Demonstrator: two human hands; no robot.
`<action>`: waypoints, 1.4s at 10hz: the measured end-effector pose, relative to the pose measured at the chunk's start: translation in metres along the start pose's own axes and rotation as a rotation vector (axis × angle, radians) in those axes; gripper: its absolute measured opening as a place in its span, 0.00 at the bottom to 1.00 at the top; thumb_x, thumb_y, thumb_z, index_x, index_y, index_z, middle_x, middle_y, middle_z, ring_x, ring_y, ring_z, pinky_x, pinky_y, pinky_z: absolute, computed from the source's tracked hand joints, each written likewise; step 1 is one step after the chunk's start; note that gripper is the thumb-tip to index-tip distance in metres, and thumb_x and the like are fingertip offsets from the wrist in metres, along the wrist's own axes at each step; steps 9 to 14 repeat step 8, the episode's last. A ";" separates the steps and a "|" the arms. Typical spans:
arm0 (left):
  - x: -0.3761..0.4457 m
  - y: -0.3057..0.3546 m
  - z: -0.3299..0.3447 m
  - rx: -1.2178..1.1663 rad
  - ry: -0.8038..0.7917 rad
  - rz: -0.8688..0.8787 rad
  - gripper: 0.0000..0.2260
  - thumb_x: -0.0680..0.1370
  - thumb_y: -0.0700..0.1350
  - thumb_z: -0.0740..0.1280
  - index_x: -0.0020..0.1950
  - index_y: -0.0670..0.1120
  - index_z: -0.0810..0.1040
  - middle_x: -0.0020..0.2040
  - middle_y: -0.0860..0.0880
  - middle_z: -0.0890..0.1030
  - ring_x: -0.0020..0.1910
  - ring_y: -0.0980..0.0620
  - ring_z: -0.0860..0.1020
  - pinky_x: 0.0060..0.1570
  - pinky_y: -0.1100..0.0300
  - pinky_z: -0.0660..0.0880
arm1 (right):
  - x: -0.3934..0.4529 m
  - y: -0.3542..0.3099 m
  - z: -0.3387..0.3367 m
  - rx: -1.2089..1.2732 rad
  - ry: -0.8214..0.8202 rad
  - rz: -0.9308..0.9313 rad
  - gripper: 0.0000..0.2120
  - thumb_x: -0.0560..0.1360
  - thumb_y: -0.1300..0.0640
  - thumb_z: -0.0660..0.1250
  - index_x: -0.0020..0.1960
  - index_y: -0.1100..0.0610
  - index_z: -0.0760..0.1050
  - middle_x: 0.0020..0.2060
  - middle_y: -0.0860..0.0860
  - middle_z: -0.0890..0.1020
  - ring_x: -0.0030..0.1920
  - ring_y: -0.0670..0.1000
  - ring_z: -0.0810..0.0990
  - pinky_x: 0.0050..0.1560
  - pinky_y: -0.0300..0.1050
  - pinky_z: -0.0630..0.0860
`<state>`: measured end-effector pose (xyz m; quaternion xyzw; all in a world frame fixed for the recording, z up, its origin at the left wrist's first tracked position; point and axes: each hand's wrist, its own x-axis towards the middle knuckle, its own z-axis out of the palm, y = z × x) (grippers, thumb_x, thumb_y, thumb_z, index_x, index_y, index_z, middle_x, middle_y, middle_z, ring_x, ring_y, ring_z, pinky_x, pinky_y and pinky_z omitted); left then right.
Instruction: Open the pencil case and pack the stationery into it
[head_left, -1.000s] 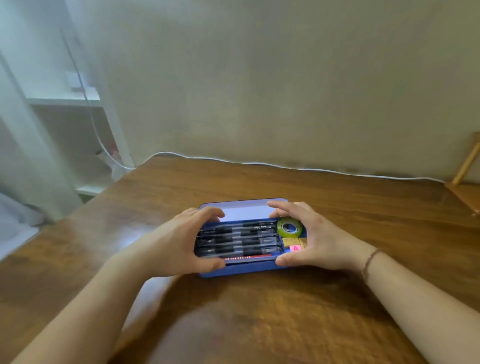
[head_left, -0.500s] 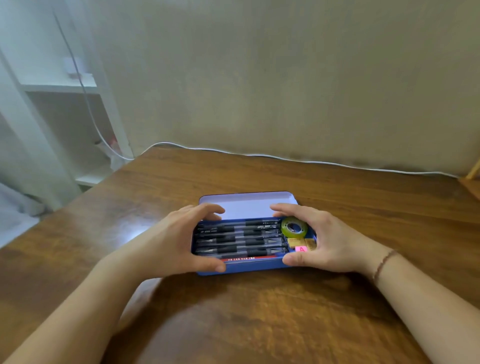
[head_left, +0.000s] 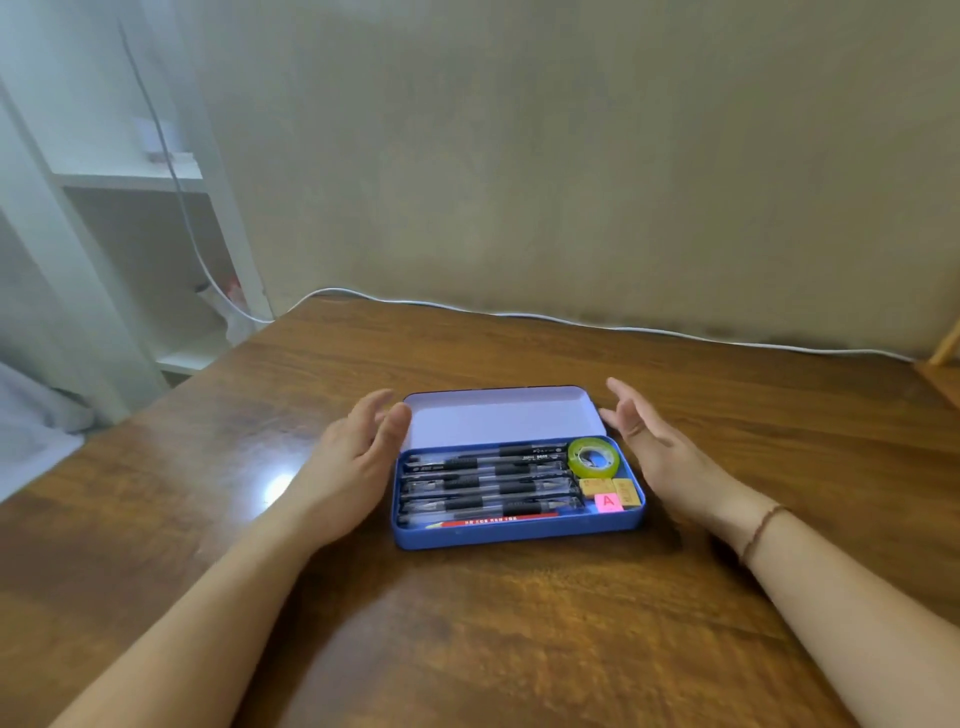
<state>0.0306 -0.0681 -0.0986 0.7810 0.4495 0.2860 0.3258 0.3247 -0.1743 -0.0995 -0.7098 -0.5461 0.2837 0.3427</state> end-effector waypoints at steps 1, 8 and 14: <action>0.004 0.003 0.006 -0.230 0.010 -0.065 0.36 0.73 0.74 0.49 0.75 0.55 0.61 0.68 0.52 0.74 0.66 0.55 0.71 0.58 0.69 0.64 | -0.002 -0.009 0.003 0.314 0.008 0.007 0.37 0.68 0.23 0.46 0.74 0.35 0.55 0.73 0.46 0.68 0.72 0.48 0.65 0.65 0.42 0.64; -0.021 0.008 0.020 0.326 0.003 0.627 0.15 0.74 0.62 0.67 0.56 0.57 0.77 0.57 0.57 0.74 0.60 0.52 0.69 0.58 0.48 0.71 | -0.017 -0.023 0.025 -0.683 0.313 -0.275 0.09 0.79 0.42 0.51 0.47 0.44 0.67 0.46 0.43 0.71 0.54 0.50 0.70 0.52 0.46 0.66; -0.021 0.008 0.020 0.326 0.003 0.627 0.15 0.74 0.62 0.67 0.56 0.57 0.77 0.57 0.57 0.74 0.60 0.52 0.69 0.58 0.48 0.71 | -0.017 -0.023 0.025 -0.683 0.313 -0.275 0.09 0.79 0.42 0.51 0.47 0.44 0.67 0.46 0.43 0.71 0.54 0.50 0.70 0.52 0.46 0.66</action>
